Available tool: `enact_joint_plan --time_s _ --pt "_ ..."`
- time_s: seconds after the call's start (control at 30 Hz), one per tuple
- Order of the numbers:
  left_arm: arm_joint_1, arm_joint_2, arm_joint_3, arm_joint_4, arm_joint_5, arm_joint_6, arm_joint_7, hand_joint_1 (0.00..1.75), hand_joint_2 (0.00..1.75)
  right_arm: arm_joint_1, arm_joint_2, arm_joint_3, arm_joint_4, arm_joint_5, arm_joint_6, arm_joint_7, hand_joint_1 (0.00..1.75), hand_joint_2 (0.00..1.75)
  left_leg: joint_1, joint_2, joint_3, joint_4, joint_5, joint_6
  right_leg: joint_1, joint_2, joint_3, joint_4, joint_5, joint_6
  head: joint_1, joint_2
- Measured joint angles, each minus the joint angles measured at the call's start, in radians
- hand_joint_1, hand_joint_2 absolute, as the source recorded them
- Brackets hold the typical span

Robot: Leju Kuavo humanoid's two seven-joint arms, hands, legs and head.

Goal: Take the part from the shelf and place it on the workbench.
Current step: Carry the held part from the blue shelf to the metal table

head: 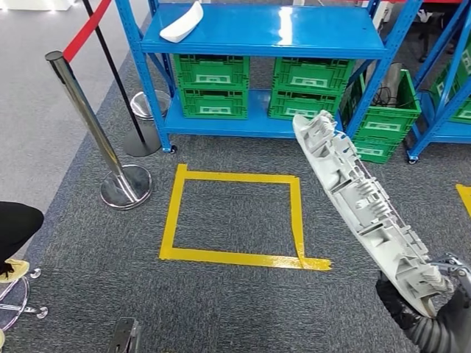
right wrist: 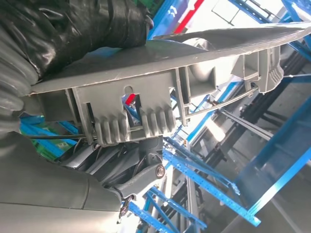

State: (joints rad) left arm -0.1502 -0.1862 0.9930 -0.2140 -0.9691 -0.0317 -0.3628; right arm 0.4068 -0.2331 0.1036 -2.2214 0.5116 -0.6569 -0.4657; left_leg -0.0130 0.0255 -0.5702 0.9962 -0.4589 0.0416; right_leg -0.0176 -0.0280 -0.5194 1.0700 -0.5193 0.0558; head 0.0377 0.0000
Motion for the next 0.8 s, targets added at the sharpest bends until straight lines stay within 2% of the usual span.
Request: enact_joint_plan --time_s 0.03,0.07,0.13,0.17,0.2,0.23,0.3,0.33,0.37,0.4,0.43,0.5,0.53,0.57,0.63,0.67,0.7,0.77,0.8 --pt "-0.001 0.000 -0.002 0.000 0.001 0.000 0.000 0.00 0.00 -0.004 0.000 0.000 0.000 -0.006 0.003 -0.002 1.75 1.75 -0.002 0.003 -0.004 0.006 0.003 -0.005 0.002 -0.008 0.030 -0.049 -0.009 -0.002 0.000 0.000" --pt "-0.002 0.000 -0.004 0.000 0.001 0.000 0.000 0.00 0.00 -0.008 0.000 -0.001 0.000 -0.010 0.007 -0.003 1.75 1.75 -0.004 0.007 -0.006 0.010 0.006 -0.010 0.005 -0.010 0.038 -0.070 -0.020 -0.006 0.000 0.000" --pt "-0.003 0.000 -0.010 0.000 0.002 0.000 0.000 0.00 0.00 -0.010 0.000 -0.003 0.000 -0.016 0.011 -0.004 1.75 1.75 -0.002 0.014 -0.010 0.016 0.008 -0.020 0.004 -0.001 0.028 -0.077 -0.016 -0.022 0.001 0.000" --pt "-0.004 0.000 -0.013 0.000 0.002 0.001 0.000 0.00 0.00 -0.011 0.000 -0.004 0.000 -0.016 0.011 -0.004 1.75 1.75 -0.001 0.011 -0.014 0.026 -0.003 -0.026 0.003 0.004 0.022 -0.078 -0.012 -0.032 0.000 0.000" --pt "-0.004 0.000 -0.015 0.000 0.002 0.001 0.000 0.00 0.00 -0.012 0.000 -0.004 0.000 -0.017 0.012 -0.005 1.75 1.75 0.001 0.005 -0.023 0.052 -0.027 -0.032 0.001 0.009 0.020 -0.079 -0.006 -0.041 -0.002 0.000" --pt "-0.005 0.000 -0.016 0.000 0.002 0.001 0.000 0.00 0.00 -0.013 0.000 -0.004 0.000 -0.018 0.012 -0.007 1.75 1.75 0.004 -0.004 -0.040 0.098 -0.063 -0.038 0.000 0.014 0.017 -0.079 0.000 -0.048 -0.004 0.000" --pt "-0.005 0.000 -0.017 0.000 0.002 0.001 0.000 0.00 0.00 -0.013 0.000 -0.004 0.000 -0.019 0.012 -0.009 1.75 1.75 0.008 -0.013 -0.085 0.231 -0.140 -0.046 0.001 0.029 0.006 -0.076 0.011 -0.055 -0.007 0.000" --pt "-0.005 -0.001 -0.018 0.000 0.002 0.001 0.000 0.00 0.00 -0.012 0.000 -0.005 0.000 -0.019 0.012 -0.010 1.75 1.75 0.009 -0.015 -0.099 0.282 -0.158 -0.046 0.002 0.038 -0.001 -0.074 0.016 -0.055 -0.008 0.000" --pt "-0.005 -0.001 -0.018 0.000 0.002 0.001 0.000 0.00 0.00 -0.010 0.000 -0.005 0.000 -0.019 0.011 -0.011 1.75 1.75 0.010 -0.016 -0.099 0.301 -0.155 -0.045 0.003 0.048 -0.007 -0.071 0.019 -0.054 -0.008 0.000" --pt "-0.005 -0.001 -0.018 0.000 0.002 0.001 0.000 0.00 0.00 -0.008 0.000 -0.005 -0.001 -0.020 0.011 -0.012 1.75 1.75 0.010 -0.019 -0.082 0.280 -0.133 -0.042 0.003 0.058 -0.011 -0.068 0.021 -0.054 -0.008 0.000" --pt "-0.005 -0.001 -0.018 0.000 0.002 0.002 0.000 0.00 0.00 -0.006 0.000 -0.006 -0.002 -0.020 0.010 -0.014 1.75 1.75 0.010 -0.029 -0.049 0.222 -0.097 -0.035 0.005 0.069 -0.013 -0.066 0.022 -0.053 -0.008 0.000" --pt "-0.005 0.001 -0.019 0.000 0.002 0.005 0.000 0.00 0.00 -0.003 0.000 -0.008 -0.005 -0.020 0.010 -0.018 1.75 1.75 0.010 -0.071 0.020 0.089 -0.046 -0.019 0.005 0.089 -0.019 -0.062 0.024 -0.049 -0.005 0.000" --pt "-0.005 0.002 -0.019 0.000 0.002 0.007 0.000 0.00 0.00 -0.003 0.000 -0.011 -0.008 -0.020 0.010 -0.021 1.75 1.75 0.010 -0.090 0.041 0.044 -0.036 -0.014 0.003 0.100 -0.023 -0.061 0.028 -0.043 -0.006 0.000" --pt "-0.005 0.002 -0.020 0.000 0.002 0.008 0.000 0.00 0.00 -0.003 0.000 -0.014 -0.010 -0.021 0.009 -0.023 1.75 1.75 0.009 -0.100 0.050 0.024 -0.037 -0.011 0.000 0.110 -0.029 -0.062 0.033 -0.036 -0.007 0.000" --pt "-0.008 0.001 -0.022 0.000 0.002 0.009 0.000 0.00 0.00 0.000 0.000 -0.021 -0.016 -0.023 0.008 -0.024 1.75 1.75 0.009 -0.084 0.055 0.003 -0.033 -0.009 -0.005 0.127 -0.038 -0.065 0.041 -0.021 -0.011 0.000" --pt "-0.011 0.000 -0.024 0.000 0.002 0.010 0.000 0.00 0.00 0.002 0.000 -0.024 -0.018 -0.024 0.008 -0.025 1.75 1.75 0.010 -0.071 0.057 -0.009 -0.030 -0.006 -0.004 0.116 -0.047 -0.060 0.037 -0.015 -0.011 0.000" --pt "-0.014 -0.001 -0.025 0.000 0.002 0.010 0.000 0.00 0.00 0.003 0.000 -0.026 -0.021 -0.025 0.008 -0.026 1.75 1.75 0.012 -0.058 0.059 -0.021 -0.026 -0.003 -0.003 0.096 -0.060 -0.041 0.023 -0.011 -0.008 0.000" --pt "-0.017 -0.002 -0.027 0.000 0.002 0.011 0.000 0.00 0.00 0.001 0.001 -0.028 -0.022 -0.025 0.007 -0.027 1.75 1.75 0.014 -0.032 0.058 -0.030 -0.020 0.003 -0.002 0.048 -0.109 0.057 -0.033 -0.001 -0.003 0.000" --pt "-0.016 -0.002 -0.028 0.000 0.002 0.011 0.000 0.00 0.00 0.000 0.000 -0.029 -0.022 -0.025 0.007 -0.028 1.75 1.75 0.013 -0.019 0.055 -0.029 -0.020 0.004 -0.003 0.038 -0.140 0.125 -0.064 0.004 -0.001 0.000"
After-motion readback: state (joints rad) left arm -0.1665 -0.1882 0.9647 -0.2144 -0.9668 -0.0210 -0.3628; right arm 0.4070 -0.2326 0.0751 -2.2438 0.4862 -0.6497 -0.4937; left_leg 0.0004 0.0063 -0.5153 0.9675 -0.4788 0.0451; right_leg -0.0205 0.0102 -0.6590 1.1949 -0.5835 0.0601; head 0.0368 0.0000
